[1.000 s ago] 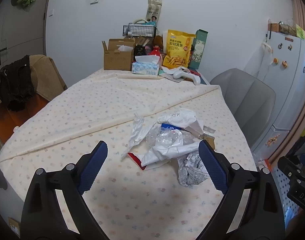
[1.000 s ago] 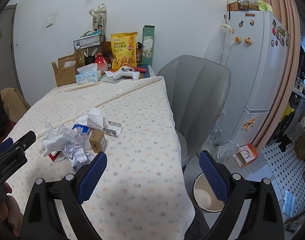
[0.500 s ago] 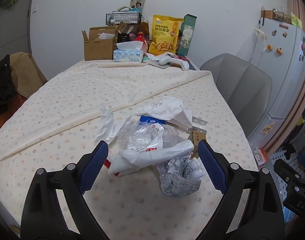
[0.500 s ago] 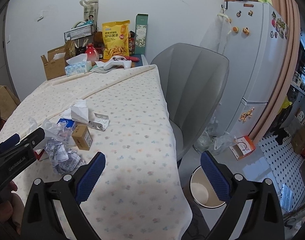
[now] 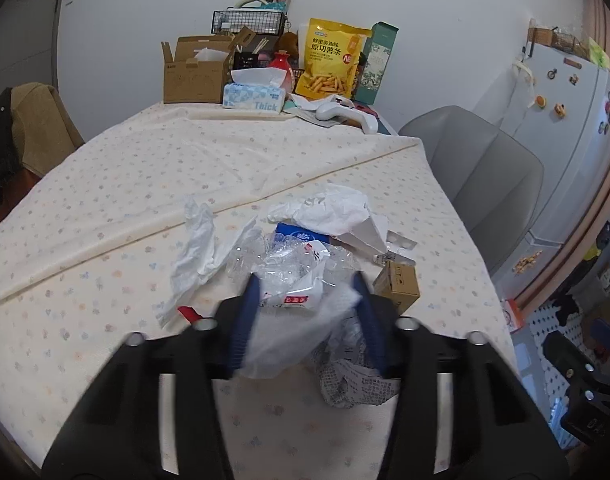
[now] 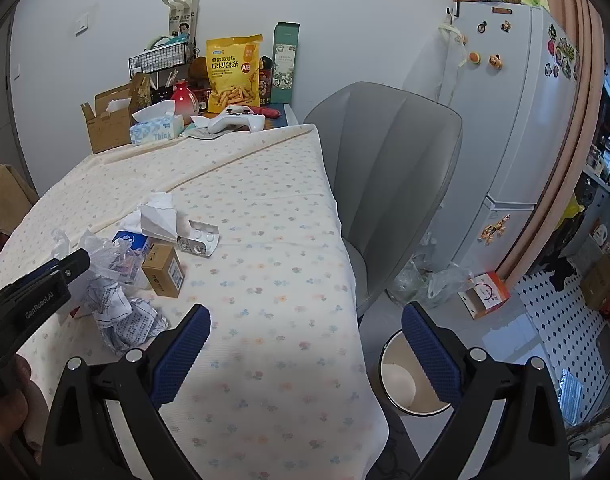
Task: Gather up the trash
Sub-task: 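Move the right gripper toward the crumpled printed paper wrapper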
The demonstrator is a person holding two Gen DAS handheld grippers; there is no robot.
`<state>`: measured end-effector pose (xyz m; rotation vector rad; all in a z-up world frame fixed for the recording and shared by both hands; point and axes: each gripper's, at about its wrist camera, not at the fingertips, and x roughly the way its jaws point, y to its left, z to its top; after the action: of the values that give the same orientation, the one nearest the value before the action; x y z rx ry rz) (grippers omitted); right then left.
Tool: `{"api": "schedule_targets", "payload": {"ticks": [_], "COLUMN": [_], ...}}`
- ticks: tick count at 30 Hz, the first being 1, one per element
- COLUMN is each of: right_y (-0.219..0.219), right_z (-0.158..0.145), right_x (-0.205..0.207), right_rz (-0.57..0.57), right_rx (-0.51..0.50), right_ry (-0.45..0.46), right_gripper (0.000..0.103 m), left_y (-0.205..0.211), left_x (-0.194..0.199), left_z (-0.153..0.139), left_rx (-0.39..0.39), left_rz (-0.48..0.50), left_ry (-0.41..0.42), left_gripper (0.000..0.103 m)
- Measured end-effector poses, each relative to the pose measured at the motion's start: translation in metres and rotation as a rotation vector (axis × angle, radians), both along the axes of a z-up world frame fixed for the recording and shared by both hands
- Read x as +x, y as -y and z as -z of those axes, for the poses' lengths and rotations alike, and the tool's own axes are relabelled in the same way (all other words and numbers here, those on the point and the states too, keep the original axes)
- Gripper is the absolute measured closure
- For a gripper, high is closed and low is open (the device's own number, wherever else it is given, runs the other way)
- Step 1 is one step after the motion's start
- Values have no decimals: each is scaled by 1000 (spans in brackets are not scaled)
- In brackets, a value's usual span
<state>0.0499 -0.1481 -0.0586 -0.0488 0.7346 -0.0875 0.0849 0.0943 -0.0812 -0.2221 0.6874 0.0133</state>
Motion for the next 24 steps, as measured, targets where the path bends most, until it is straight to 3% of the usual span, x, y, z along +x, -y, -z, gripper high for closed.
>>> {"api": "schedule_targets", "payload": {"ticks": [2,5,17,24], "right_y": [-1,-7,-42,-70], "right_z": [0,-1,-3,7], "right_x": [0,-1,-1,2], "right_rz": [-4,-15,-99,-171], "right_rx": [0,1,11,28], "right_ry": [1,4,8,-24], "right_gripper": [9,9,9,14], "left_y": [-2,-5,-45,-63], "left_x": [-1,-4,-36,-37], "left_z": [-1,-3,-42,-26], "left_rx": [-7,-14,-18,-11], "left_rz": [-3,-9,-128,-170], "left_ry": [-1,0,137,100], "left_gripper": [91,99,100,100]}}
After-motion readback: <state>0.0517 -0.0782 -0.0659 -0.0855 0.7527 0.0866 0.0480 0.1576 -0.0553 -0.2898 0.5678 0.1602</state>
